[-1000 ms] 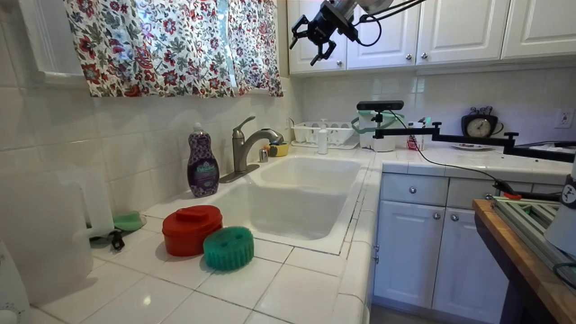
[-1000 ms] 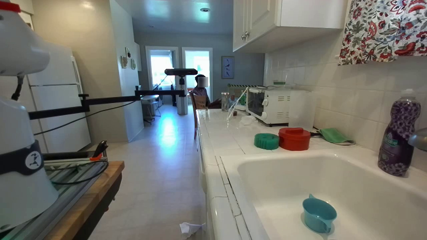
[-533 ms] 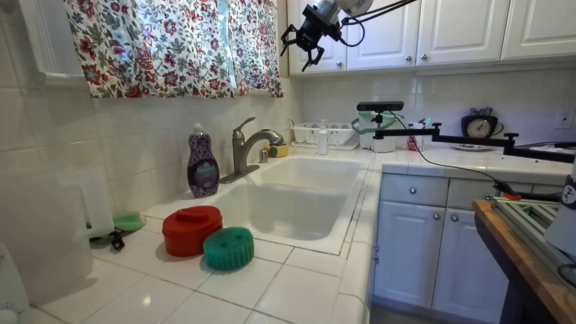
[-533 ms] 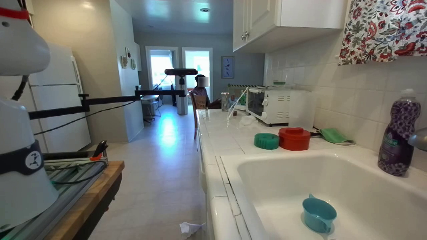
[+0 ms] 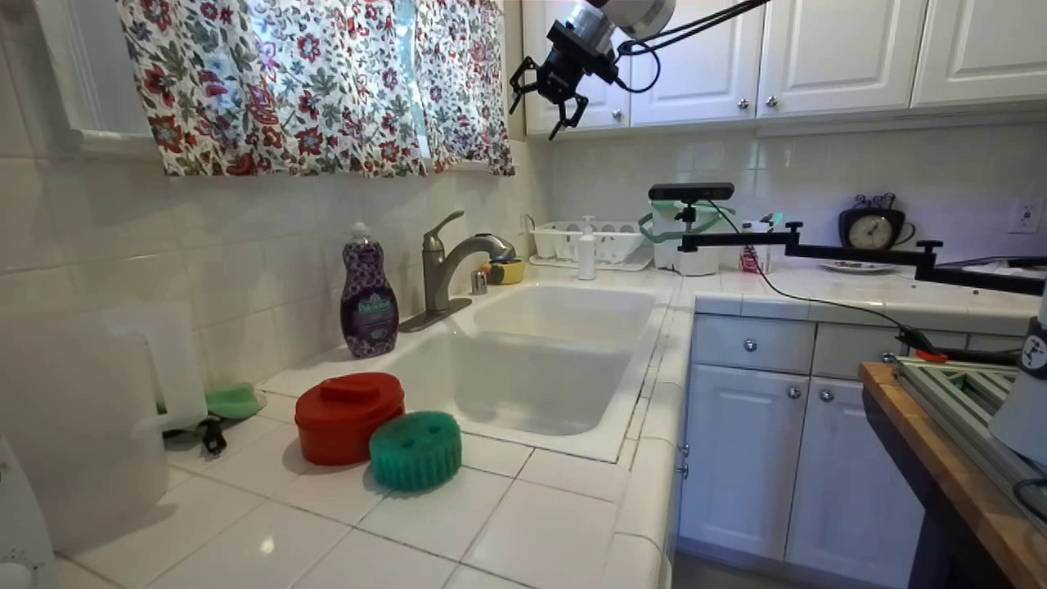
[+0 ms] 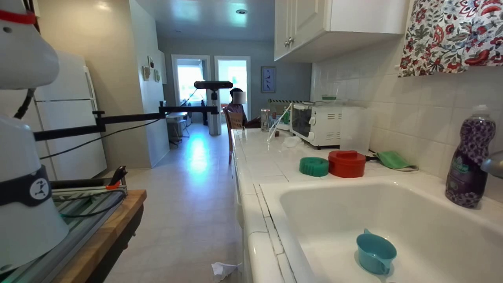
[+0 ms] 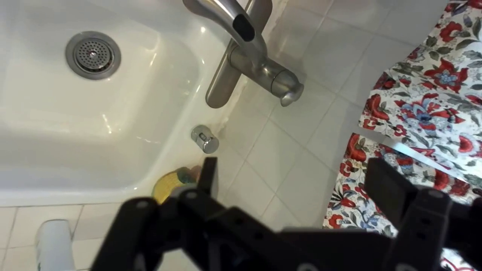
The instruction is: Open the tap
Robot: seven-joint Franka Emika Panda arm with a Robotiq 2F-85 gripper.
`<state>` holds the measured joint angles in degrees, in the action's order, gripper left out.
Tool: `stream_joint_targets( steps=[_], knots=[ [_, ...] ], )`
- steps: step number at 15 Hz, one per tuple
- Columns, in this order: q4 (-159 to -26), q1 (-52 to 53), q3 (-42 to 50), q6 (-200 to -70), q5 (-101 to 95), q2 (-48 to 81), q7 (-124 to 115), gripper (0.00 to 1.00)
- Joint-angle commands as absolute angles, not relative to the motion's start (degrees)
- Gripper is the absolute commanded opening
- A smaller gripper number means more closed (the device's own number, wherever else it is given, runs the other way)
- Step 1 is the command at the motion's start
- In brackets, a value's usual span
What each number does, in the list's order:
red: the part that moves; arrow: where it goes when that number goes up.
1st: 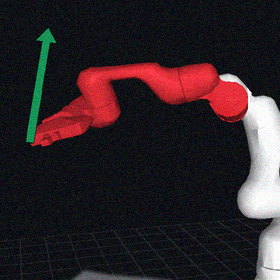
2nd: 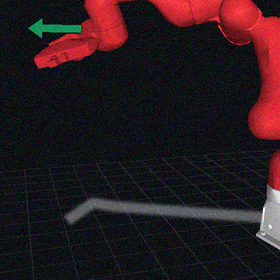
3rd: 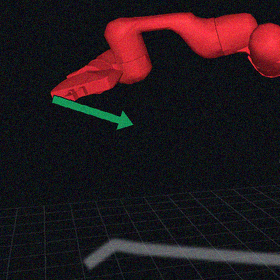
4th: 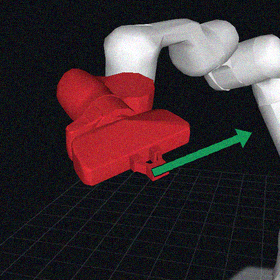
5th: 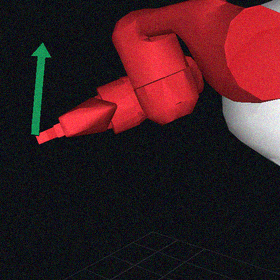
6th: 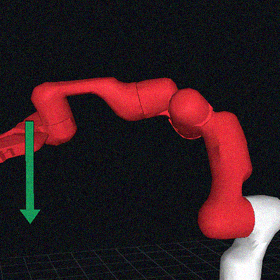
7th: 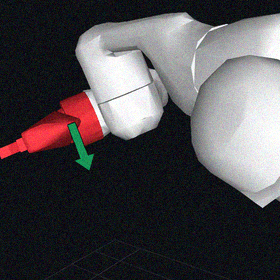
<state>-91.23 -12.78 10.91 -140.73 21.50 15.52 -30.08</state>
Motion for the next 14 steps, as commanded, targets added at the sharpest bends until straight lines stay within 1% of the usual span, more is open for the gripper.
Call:
stream_joint_targets(
  steps=[1,7,9,10,14],
  knots=[
    [-89.75,-13.66,10.07,-141.00,24.58,18.83,-28.14,1.00],
    [-86.15,-14.64,8.34,-149.27,28.58,25.49,-26.63,1.00],
    [-84.52,-14.90,7.87,-148.22,28.95,27.02,-27.66,1.00],
    [-87.63,-13.74,9.02,-148.93,26.78,24.94,-28.97,1.00],
    [-87.37,-13.77,9.01,-148.93,26.71,25.25,-29.00,1.00]
  ],
)
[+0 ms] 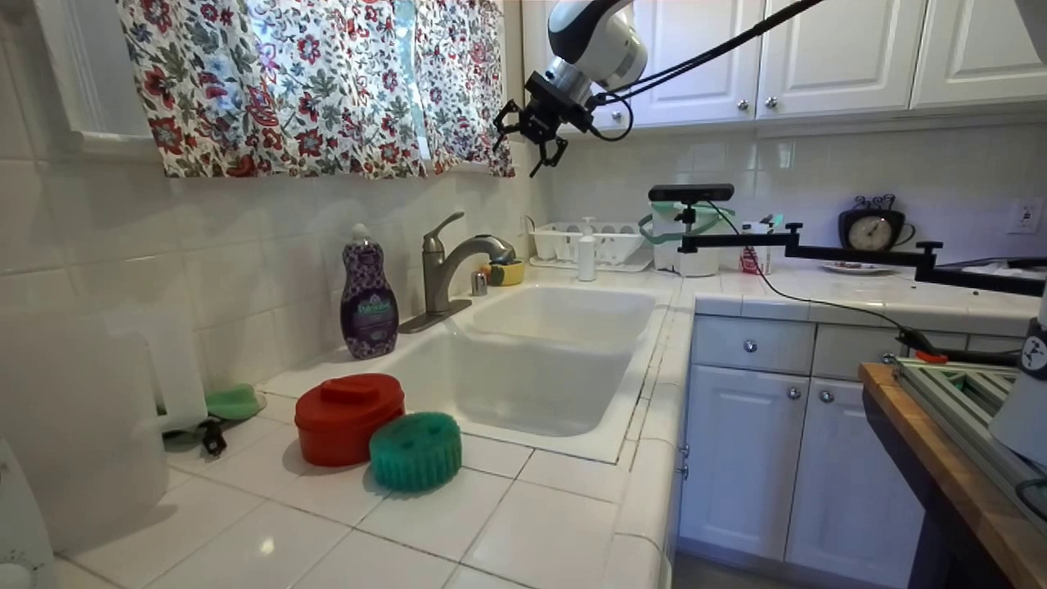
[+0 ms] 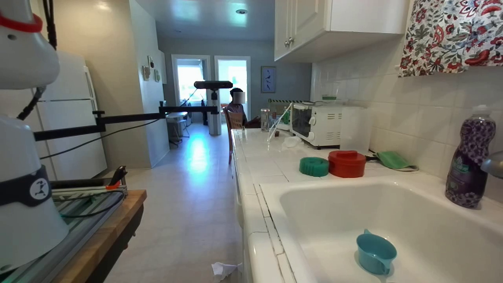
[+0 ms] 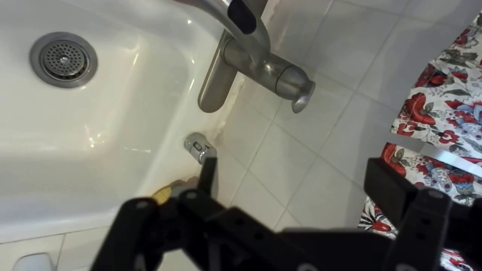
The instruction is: Open the tap
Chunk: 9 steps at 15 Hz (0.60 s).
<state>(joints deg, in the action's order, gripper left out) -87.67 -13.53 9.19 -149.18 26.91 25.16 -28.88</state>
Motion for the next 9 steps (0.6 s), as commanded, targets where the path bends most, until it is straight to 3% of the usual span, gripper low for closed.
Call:
stream_joint_targets(
  steps=[1,9],
  knots=[
    [-87.37,-13.77,9.01,-148.93,26.71,25.23,-29.00,1.00],
    [-81.18,-15.63,7.22,-156.34,28.59,34.12,-27.34,1.00]
  ],
)
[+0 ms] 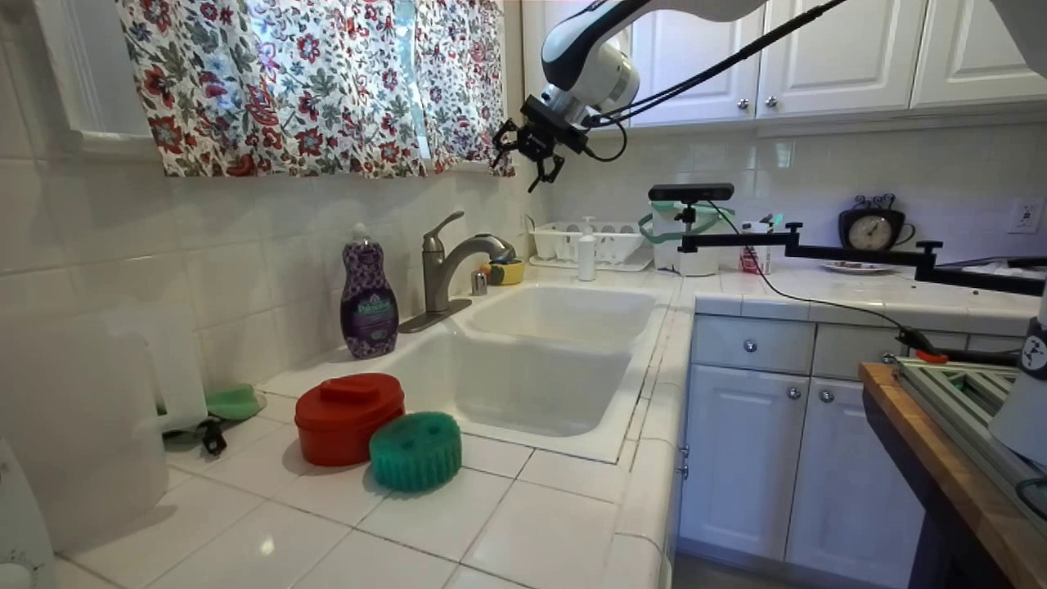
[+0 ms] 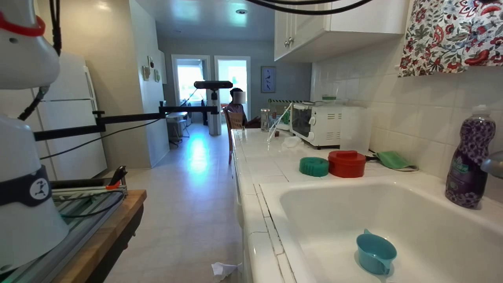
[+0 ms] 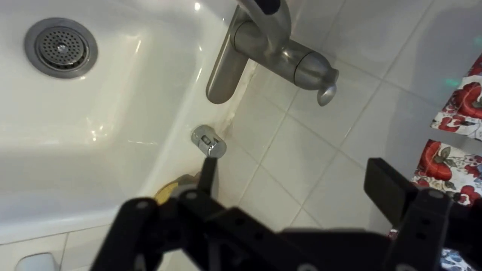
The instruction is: Open the tap
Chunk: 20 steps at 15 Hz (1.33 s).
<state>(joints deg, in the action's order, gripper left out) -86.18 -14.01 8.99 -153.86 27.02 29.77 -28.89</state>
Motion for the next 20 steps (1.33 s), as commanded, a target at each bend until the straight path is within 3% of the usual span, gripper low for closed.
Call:
stream_joint_targets(
  steps=[1,10,20],
  knots=[
    [-79.79,-15.98,6.65,-157.49,28.59,35.55,-26.98,1.00],
    [-62.00,-16.95,2.34,-157.49,27.11,48.52,-26.09,1.00],
    [-47.96,-16.90,2.48,-148.82,25.54,57.41,-29.33,1.00]
  ],
)
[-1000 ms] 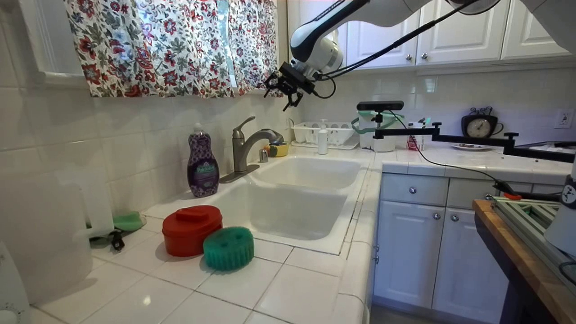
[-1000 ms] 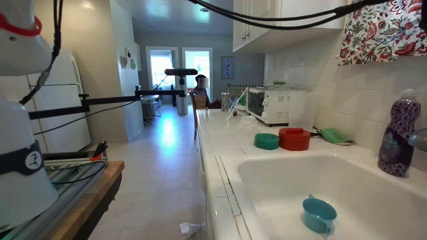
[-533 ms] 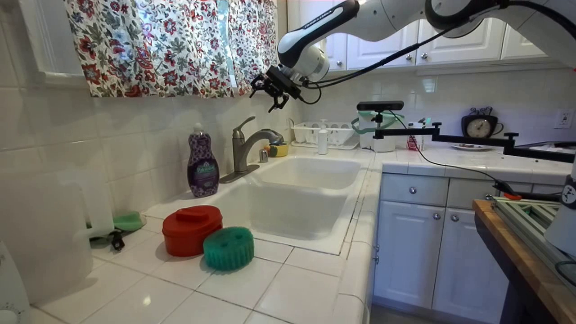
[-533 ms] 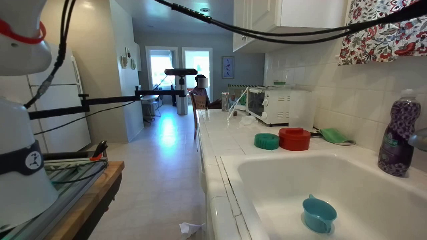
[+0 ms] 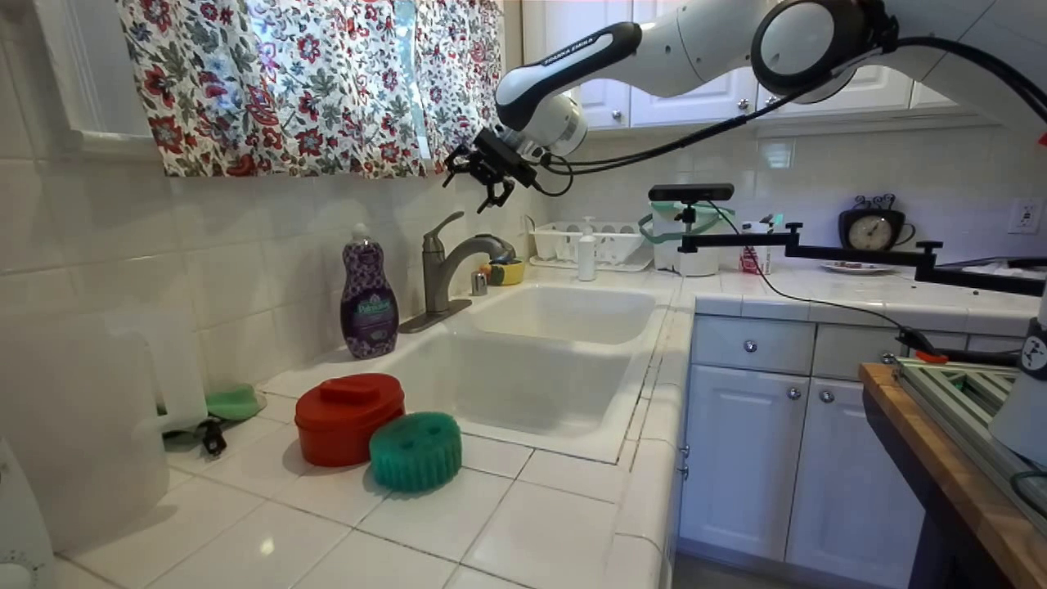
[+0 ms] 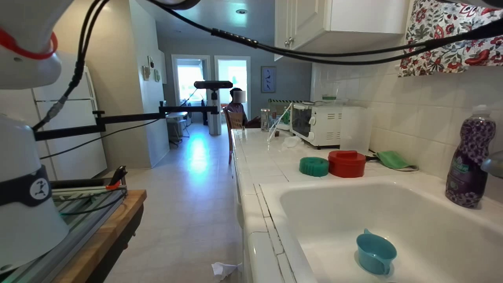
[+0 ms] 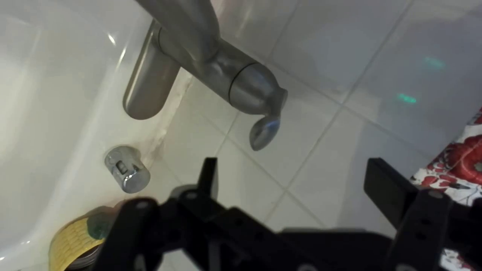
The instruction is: Open the tap
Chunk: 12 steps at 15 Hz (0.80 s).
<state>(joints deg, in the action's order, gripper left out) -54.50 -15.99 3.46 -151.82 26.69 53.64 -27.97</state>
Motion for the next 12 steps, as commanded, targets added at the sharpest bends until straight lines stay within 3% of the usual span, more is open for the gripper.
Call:
stream_joint_targets(
  steps=[1,12],
  knots=[
    [-46.97,-16.95,2.31,-148.12,25.42,58.01,-29.01,1.00],
    [-42.24,-16.53,2.88,-144.83,26.10,60.86,-28.89,1.00]
  ],
)
